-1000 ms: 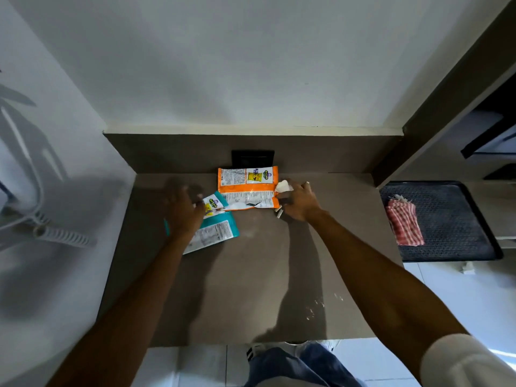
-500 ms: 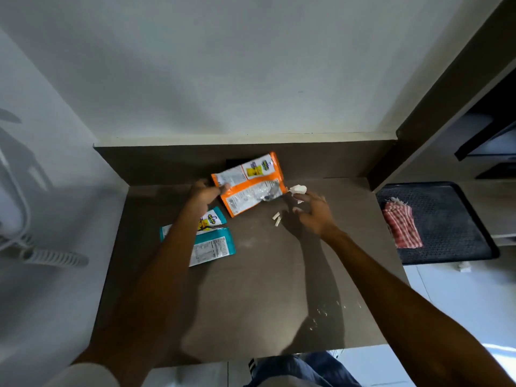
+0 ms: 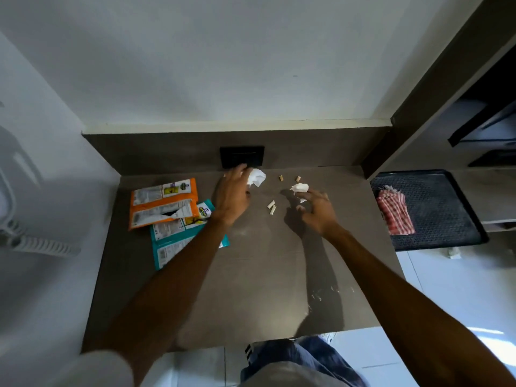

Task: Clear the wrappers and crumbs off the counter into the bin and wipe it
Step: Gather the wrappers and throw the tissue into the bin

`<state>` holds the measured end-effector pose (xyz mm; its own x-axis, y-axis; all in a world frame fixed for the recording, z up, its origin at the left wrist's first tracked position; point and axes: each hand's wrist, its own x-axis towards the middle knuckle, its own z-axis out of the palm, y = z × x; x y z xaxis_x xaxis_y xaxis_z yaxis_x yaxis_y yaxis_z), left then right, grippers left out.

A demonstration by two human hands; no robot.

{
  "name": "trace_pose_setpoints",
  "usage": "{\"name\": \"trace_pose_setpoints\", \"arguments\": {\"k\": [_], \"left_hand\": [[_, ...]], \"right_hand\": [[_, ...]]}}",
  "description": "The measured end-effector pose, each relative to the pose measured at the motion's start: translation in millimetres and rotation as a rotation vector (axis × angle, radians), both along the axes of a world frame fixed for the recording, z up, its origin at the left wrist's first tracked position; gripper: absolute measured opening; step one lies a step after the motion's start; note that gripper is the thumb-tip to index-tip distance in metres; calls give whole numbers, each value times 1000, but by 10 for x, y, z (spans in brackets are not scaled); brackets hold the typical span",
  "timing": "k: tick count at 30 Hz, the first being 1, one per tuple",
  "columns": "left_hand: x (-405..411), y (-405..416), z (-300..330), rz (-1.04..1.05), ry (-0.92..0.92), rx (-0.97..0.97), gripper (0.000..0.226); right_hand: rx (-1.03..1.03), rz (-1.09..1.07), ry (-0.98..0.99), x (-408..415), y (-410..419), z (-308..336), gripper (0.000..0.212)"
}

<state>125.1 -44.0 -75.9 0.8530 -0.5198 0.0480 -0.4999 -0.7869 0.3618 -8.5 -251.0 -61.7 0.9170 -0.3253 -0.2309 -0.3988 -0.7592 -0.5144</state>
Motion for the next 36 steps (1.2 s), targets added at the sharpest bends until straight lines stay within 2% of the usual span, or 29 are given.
{"name": "trace_pose_setpoints", "arguments": {"k": [3,5,7,10,11,12,15,16,19,20,21,22,23,24,26,27,28,30,31,36], "left_hand": [[51,-223,-47,26,25,207,54],[59,-262,62,95,41,199,42],[26,-298,190,196,186,4,35],[-285,-426,433,321,564,-456,21],[-470,-467,491,343,705,-622,14],[-654,-493,512,373,812,-752,18],[-1285,-520,463,436,906,-917,37],[-1495,-494,442,425,836,-907,40],[-2066,-335,436,284,355,-659,29],[-2248,-273,448,232,216,-582,22],[-2428,-203,449,192,113,-534,16],[-2583,-127,440,163,63,-513,12],[-2775,-55,406,155,78,-510,13],[-2959,24,381,168,182,-512,15],[-3353,235,260,237,530,-553,35],[-3557,388,143,267,627,-565,46],[-3791,539,5,296,647,-557,48],[-4205,761,-272,294,545,-436,28],[-4383,819,-428,285,516,-364,26],[-4620,660,-1539,146,502,31,63]], "right_hand": [[-20,-10,11,-191,-67,11,44],[-31,-43,-39,-355,-134,7,40],[73,-162,-122,-511,-177,10,30],[319,-425,-227,-677,-172,74,15],[430,-511,-266,-711,-145,108,16],[555,-574,-296,-719,-94,161,22],[835,-567,-271,-815,106,327,43],[947,-528,-239,-881,182,374,44],[1348,-365,-63,-1192,370,484,26],[1388,-304,6,-1344,401,509,28],[1339,-235,47,-1502,426,495,30],[1197,-164,57,-1641,445,466,29],[1018,-104,45,-1813,452,418,27],[877,-61,19,-1990,446,368,26],[804,-25,16,-2375,431,199,27],[801,-2,44,-2569,414,94,27],[798,25,90,-2767,390,-50,28],[810,71,176,-3105,338,-383,31],[825,49,218,-3252,324,-577,35],[818,-379,302,-3559,270,-1954,43]]}}
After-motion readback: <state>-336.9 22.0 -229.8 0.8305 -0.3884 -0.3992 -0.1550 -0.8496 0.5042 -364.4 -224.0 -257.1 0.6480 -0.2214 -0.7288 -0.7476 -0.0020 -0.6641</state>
